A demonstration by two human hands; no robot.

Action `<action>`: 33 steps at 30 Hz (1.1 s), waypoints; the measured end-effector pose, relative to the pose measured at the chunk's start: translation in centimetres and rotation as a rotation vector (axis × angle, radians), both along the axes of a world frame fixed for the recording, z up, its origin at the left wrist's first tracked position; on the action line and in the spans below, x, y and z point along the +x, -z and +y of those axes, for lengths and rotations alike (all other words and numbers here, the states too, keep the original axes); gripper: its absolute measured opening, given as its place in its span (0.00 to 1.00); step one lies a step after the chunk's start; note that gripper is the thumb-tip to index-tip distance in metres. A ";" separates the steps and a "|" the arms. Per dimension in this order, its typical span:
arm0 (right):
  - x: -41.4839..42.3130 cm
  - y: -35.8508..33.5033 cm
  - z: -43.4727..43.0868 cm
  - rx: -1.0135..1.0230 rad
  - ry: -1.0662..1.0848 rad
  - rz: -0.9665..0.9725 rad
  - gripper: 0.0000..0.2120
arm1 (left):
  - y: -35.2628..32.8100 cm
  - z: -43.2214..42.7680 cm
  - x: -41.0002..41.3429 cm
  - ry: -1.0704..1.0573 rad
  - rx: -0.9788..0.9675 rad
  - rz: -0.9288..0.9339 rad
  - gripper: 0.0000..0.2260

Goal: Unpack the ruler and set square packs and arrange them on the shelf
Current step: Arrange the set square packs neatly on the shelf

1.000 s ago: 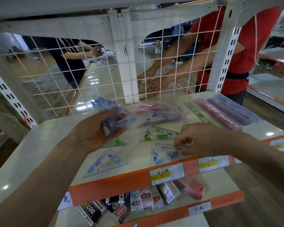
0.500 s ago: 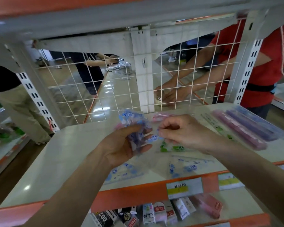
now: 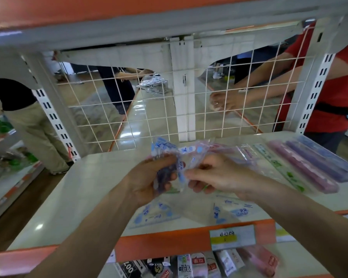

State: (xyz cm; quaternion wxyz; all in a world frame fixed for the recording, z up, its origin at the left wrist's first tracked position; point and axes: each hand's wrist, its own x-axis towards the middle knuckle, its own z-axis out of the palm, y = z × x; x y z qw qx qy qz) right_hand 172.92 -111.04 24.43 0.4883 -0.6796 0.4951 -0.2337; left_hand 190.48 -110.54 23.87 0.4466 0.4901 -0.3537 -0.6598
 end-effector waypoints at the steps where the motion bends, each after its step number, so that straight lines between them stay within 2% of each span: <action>1: -0.2 -0.2 -0.2 -0.031 0.011 0.020 0.08 | -0.2 0.0 0.6 0.000 -0.023 -0.070 0.02; 4: -1.2 -0.9 -1.1 -0.225 0.145 0.047 0.14 | -0.7 0.1 2.1 -0.051 -0.078 -0.258 0.01; 5: -1.4 -1.0 -1.3 -0.336 0.174 0.108 0.18 | -0.8 0.1 2.5 -0.072 -0.092 -0.313 0.01; 7: -1.1 -1.1 -1.6 -0.535 0.095 0.281 0.25 | -1.1 0.3 3.2 -0.086 -0.107 -0.391 0.05; 10: 0.4 -0.9 -1.2 -0.678 -0.147 0.396 0.24 | -1.1 0.6 4.0 -0.068 -0.115 -0.456 0.09; 13: 1.7 -0.8 -0.9 -0.871 -0.198 0.493 0.23 | -1.3 0.9 4.7 -0.083 -0.115 -0.484 0.02; 16: 2.9 -0.9 -0.9 -0.961 -0.239 0.609 0.23 | -1.1 1.3 5.4 -0.105 -0.098 -0.493 0.03; 18: 3.6 -0.7 -0.8 -0.916 -0.262 0.633 0.20 | -0.8 1.7 5.7 -0.109 -0.068 -0.466 0.02; 21: 4.1 -0.2 -0.5 -0.766 -0.266 0.589 0.09 | -0.6 2.1 7.0 -0.168 0.012 -0.358 0.03; 24: 4.4 0.7 0.2 -0.593 -0.287 0.608 0.16 | -0.5 2.1 8.8 -0.289 0.066 -0.307 0.04; 27: 4.5 1.7 0.9 -0.535 -0.289 0.623 0.22 | -0.2 2.2 9.5 -0.319 0.074 -0.263 0.06; 33: 4.6 3.0 1.7 -0.529 -0.282 0.666 0.22 | 0.0 2.0 8.9 -0.302 0.081 -0.227 0.07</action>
